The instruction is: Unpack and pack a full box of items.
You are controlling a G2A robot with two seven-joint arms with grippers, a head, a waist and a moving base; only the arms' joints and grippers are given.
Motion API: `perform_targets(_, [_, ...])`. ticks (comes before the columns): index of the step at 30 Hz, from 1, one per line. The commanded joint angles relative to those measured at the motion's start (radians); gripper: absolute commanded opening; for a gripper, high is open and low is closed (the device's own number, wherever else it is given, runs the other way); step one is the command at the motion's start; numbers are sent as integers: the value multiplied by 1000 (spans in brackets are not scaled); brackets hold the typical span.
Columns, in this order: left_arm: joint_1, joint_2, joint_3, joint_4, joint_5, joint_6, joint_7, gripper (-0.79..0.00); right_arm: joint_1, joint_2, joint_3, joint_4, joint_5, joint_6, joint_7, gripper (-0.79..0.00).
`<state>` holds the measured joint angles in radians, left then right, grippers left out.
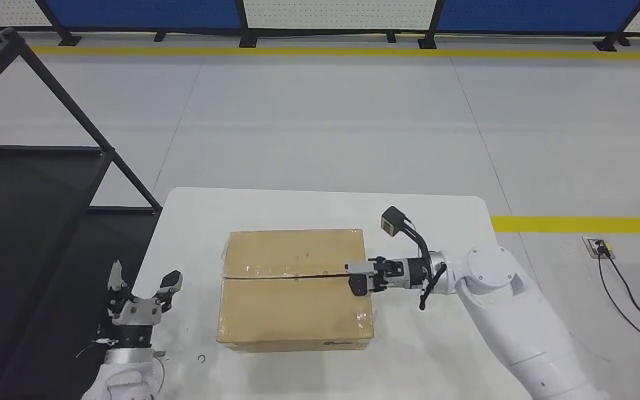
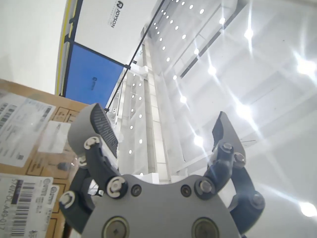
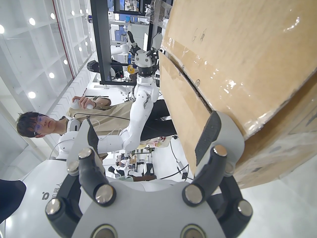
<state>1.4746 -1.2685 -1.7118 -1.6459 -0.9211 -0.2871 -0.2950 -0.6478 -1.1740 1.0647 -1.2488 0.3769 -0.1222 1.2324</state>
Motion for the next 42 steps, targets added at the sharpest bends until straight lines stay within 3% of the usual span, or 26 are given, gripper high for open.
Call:
perform_targets(1, [11, 1, 26, 7, 60, 32, -25, 0, 2, 0, -2, 2, 1, -1, -1, 0])
perform_targets(7, [-27, 10, 74, 56, 161, 215, -89, 0, 8, -1, -9, 7, 3, 1, -4, 0])
perform_targets(13, [-71, 7, 94, 91, 142, 233, -73, 0, 5, -1, -12, 4, 4, 0, -10, 0])
perform_targets(27, [-84, -10, 108, 60, 16, 137, -38, 0, -11, 5, -7, -18, -1, 5, -16, 0])
perform_targets(38, [-37, -28, 104, -3, -81, -13, 17, 0, -19, 9, -2, -31, -6, 10, -20, 0])
perform_targets(42, [-36, -33, 112, -1, -82, -28, 42, 0, -19, 10, -2, -33, -7, 11, -18, 0])
